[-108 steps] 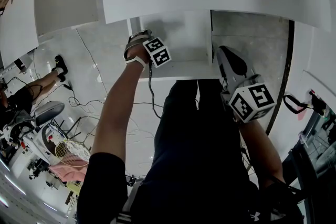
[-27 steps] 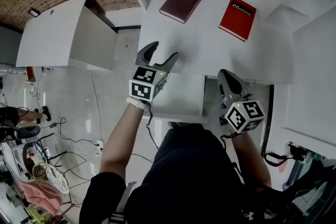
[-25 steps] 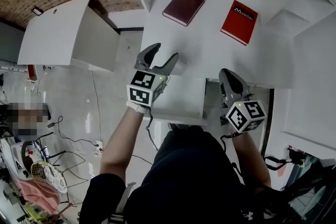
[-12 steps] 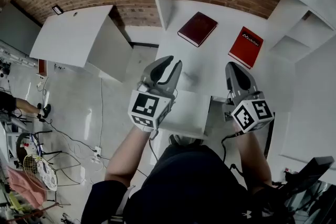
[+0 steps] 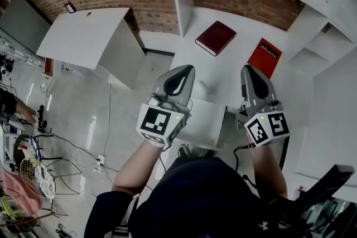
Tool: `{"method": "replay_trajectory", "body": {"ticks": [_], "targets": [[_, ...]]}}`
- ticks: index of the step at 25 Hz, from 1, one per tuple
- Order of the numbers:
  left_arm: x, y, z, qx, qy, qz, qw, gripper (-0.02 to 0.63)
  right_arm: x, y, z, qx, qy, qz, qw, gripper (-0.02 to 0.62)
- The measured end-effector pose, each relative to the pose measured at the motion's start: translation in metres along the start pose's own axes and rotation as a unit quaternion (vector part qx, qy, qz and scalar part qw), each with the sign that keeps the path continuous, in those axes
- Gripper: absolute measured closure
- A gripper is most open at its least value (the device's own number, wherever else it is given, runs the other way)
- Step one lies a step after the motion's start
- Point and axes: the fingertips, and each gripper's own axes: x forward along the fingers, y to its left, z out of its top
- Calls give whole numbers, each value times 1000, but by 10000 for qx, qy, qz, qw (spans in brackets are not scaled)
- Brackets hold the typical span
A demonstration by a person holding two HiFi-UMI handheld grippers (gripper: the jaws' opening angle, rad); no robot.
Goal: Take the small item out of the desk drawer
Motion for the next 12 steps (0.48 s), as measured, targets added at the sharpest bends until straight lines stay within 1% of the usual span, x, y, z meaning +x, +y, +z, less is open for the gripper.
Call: {"method": "replay_trajectory", "body": {"ticks": [2,5,8,12], "targets": [[-3,-3,4,-22,-41,-10,10000,603,-3,4,6,-90,-77,-3,9999,592],[-6,-7,6,154,-81,-106,9998,603,-6,9,9,-195,-94,4,9998,592],[-6,-10,3,234,-51,-122,9996,603,-8,13,7,-292,-68,7,9996,592],[-6,-11,-2,84,18,-40,10000,603,-11,14,4,-427,-64,5,9991,592]]}}
